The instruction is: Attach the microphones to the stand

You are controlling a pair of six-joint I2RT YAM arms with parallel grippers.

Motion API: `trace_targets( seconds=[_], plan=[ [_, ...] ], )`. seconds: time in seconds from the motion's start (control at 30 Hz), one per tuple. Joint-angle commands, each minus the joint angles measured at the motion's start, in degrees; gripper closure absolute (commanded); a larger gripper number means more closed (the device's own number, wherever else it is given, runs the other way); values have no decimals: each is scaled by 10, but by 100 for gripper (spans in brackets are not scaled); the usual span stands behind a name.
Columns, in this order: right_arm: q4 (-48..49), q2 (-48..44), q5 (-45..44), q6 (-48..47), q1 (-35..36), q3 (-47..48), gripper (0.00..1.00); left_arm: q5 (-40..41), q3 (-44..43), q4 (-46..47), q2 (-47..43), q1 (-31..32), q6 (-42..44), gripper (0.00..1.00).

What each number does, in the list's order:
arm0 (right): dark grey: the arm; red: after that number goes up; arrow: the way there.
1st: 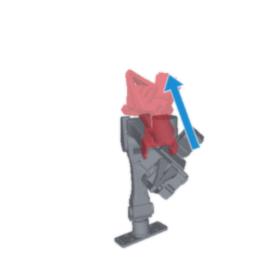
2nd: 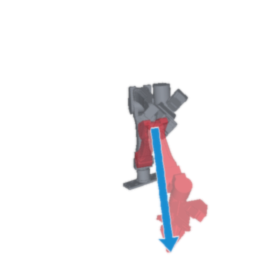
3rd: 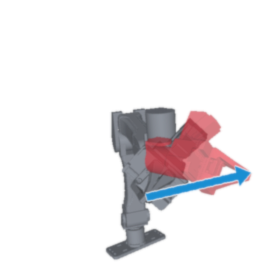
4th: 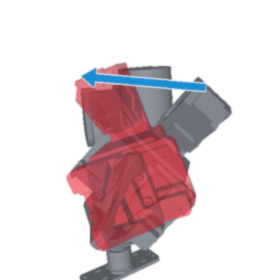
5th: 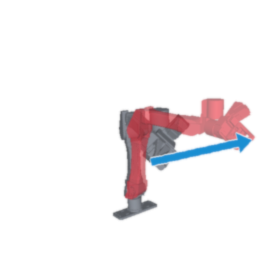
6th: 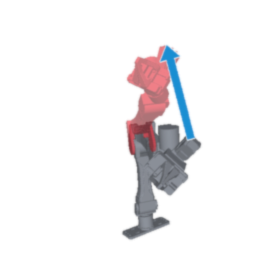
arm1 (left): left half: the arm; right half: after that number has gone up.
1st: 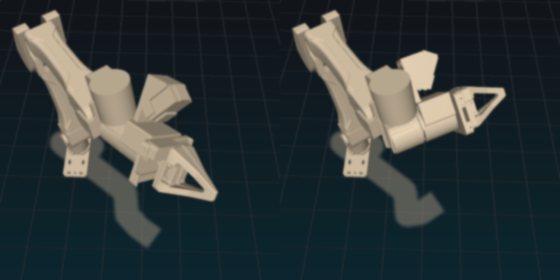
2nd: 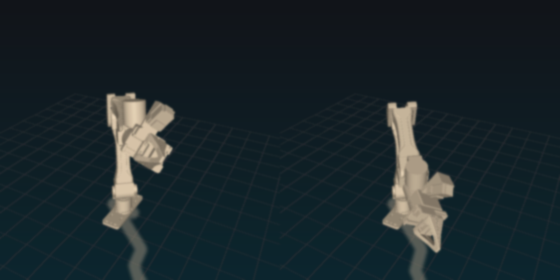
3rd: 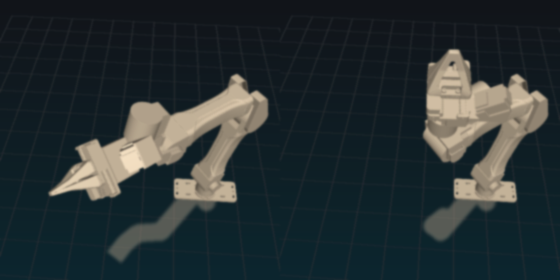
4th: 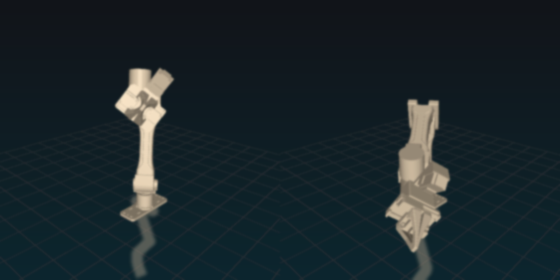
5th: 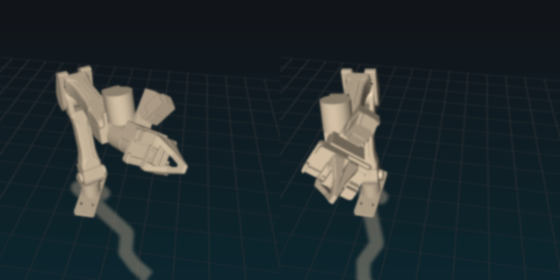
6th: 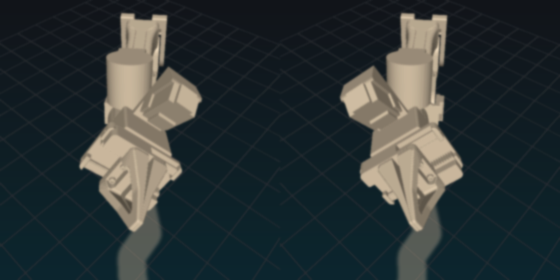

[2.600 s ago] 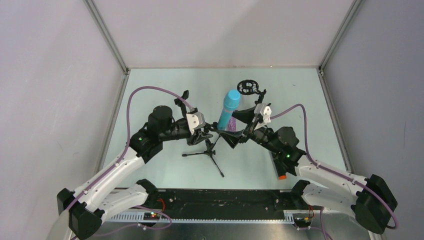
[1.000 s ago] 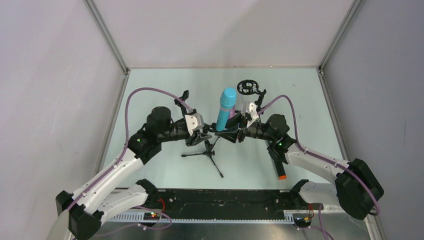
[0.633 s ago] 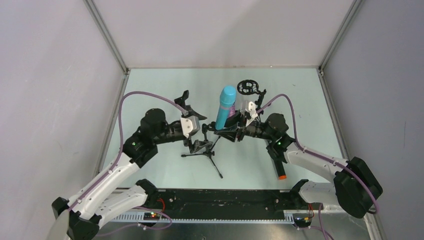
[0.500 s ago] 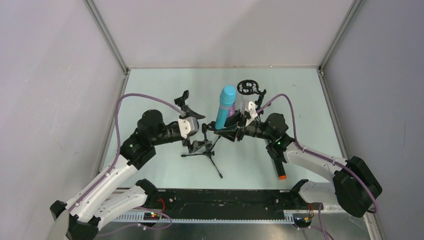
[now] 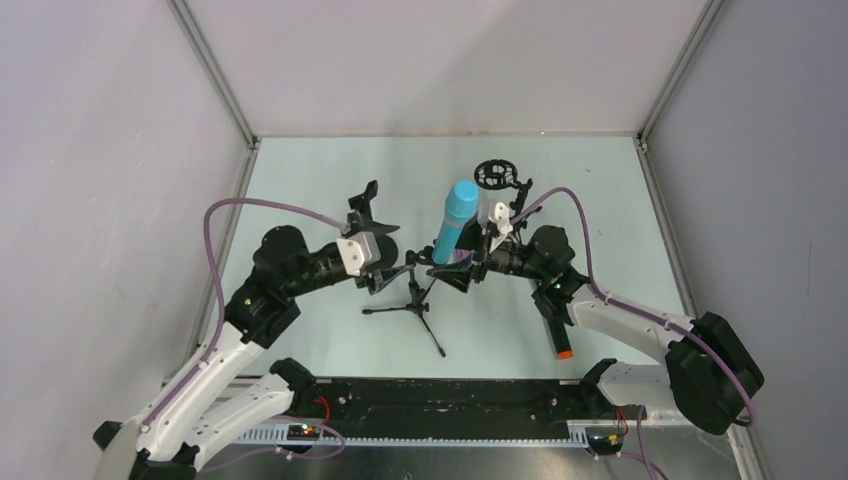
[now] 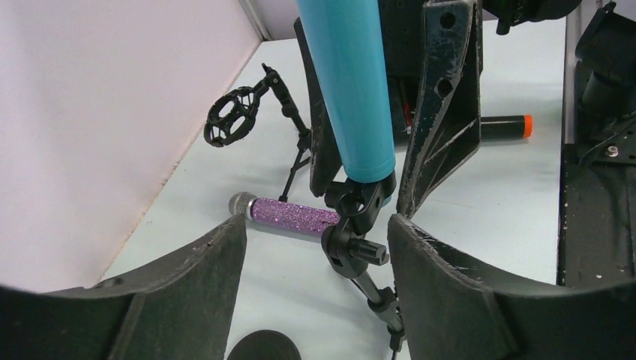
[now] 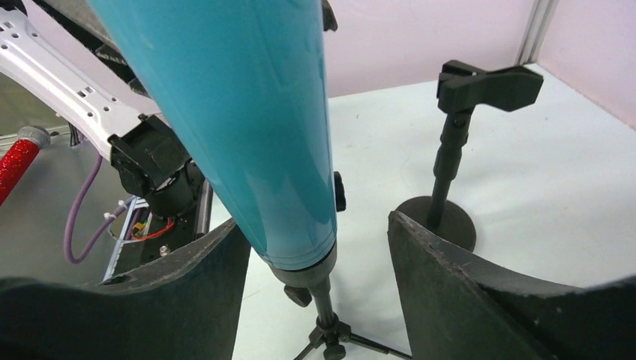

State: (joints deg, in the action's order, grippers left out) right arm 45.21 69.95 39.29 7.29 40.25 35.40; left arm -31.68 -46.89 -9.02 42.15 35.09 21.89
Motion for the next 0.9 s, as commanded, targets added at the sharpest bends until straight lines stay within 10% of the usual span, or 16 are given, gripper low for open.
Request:
trace_targets(
  seconds=[0.0,0.53,0.87],
  plan=[
    [-23,-16,-5,-1,-3,24,28,-5,-2,25,0,-7,-12,30],
    [-193,-139,-67,21,-7,10,1,-88,-134,-16,117,-6,-90,73],
    [-225,-220,-119,52,-6,-65,1,-85,-144,-31,155,-6,-93,79]
  ],
)
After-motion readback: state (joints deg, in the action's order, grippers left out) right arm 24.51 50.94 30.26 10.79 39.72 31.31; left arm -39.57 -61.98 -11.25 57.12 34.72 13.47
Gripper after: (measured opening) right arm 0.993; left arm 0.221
